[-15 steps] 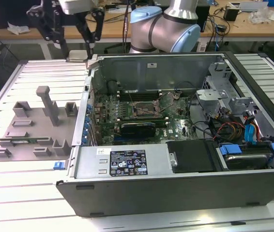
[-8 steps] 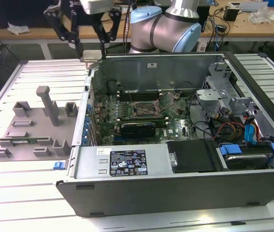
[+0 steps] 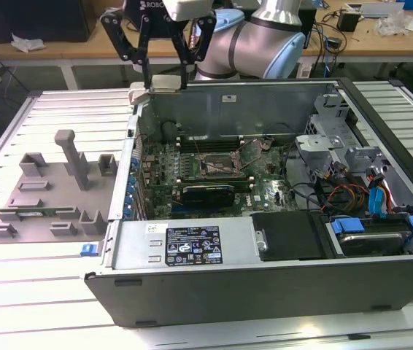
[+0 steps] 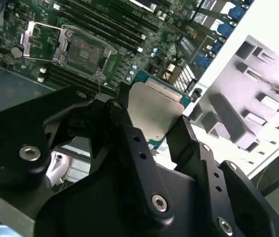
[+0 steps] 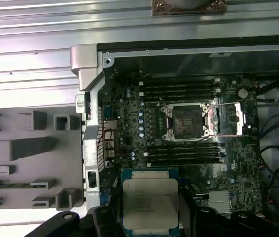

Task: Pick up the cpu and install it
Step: 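Pick up the cpu and move it towards the insertion slot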

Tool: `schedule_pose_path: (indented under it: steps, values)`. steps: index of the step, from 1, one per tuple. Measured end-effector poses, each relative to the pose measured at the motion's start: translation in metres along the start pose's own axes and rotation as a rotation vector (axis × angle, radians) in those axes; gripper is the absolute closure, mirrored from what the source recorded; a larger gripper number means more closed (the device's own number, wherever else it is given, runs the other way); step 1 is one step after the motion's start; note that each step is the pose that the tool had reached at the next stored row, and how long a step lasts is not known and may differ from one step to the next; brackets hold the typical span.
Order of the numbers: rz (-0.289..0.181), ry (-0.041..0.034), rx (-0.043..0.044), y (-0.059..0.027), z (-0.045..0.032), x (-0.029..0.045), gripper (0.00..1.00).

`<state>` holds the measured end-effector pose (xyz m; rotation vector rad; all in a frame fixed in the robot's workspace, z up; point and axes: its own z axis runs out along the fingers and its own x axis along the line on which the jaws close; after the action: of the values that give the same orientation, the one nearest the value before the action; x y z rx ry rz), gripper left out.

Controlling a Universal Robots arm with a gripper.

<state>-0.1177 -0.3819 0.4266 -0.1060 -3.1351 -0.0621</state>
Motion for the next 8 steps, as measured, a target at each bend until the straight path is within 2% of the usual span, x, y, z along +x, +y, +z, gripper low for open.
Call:
schedule_pose_path:
  steps: [5, 8]
  values:
    - [0.000, -0.0002, -0.0003, 0.0001, 0.0006, -0.0008, 0.45]
    - [0.000, 0.0000, 0.0000, 0.0002, 0.0034, -0.0050, 0.45]
